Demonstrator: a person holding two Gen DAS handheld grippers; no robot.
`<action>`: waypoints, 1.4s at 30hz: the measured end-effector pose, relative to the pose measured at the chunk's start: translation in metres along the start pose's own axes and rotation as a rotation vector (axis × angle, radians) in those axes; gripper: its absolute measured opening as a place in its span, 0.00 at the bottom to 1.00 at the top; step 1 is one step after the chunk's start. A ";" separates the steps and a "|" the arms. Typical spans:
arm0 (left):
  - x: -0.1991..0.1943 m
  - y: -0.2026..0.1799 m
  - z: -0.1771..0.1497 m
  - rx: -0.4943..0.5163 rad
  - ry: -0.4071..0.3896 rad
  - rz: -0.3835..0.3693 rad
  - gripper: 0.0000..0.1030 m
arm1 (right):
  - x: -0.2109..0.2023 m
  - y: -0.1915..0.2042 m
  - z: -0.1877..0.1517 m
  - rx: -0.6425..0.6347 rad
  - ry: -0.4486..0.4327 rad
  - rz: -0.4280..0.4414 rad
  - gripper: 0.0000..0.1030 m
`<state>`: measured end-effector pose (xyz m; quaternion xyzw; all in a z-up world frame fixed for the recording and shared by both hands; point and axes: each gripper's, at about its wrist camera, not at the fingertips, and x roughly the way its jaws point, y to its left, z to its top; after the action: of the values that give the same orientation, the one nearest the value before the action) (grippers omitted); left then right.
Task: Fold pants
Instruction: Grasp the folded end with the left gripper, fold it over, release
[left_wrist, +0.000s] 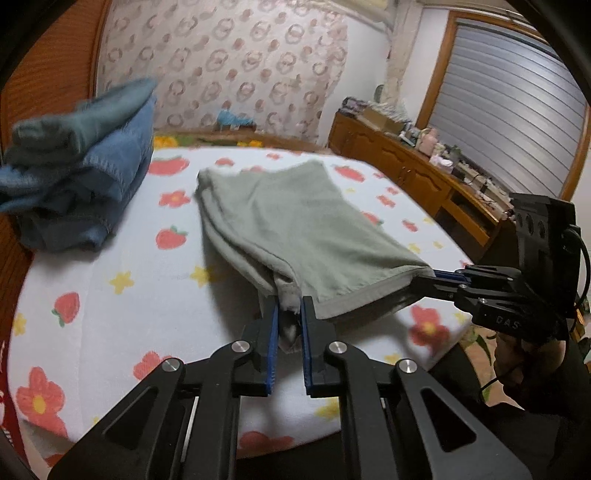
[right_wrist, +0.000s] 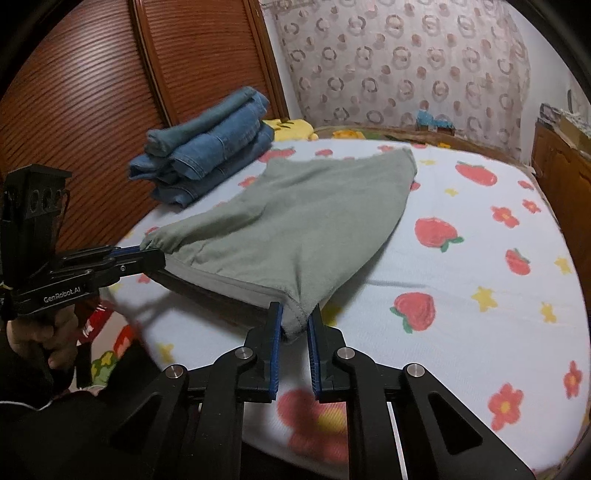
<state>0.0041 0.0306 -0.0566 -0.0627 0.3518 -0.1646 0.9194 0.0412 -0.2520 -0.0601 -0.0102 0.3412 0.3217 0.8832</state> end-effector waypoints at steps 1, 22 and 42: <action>-0.005 -0.002 0.002 0.006 -0.011 -0.003 0.11 | -0.006 0.001 0.001 0.002 -0.009 0.006 0.12; 0.022 0.005 0.046 0.026 -0.049 0.033 0.11 | -0.002 -0.001 0.041 -0.047 -0.086 -0.057 0.12; 0.074 0.026 0.107 0.024 -0.043 0.116 0.11 | 0.077 -0.036 0.107 0.015 -0.073 -0.110 0.12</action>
<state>0.1342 0.0293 -0.0293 -0.0348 0.3329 -0.1137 0.9354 0.1692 -0.2117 -0.0320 -0.0105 0.3100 0.2700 0.9115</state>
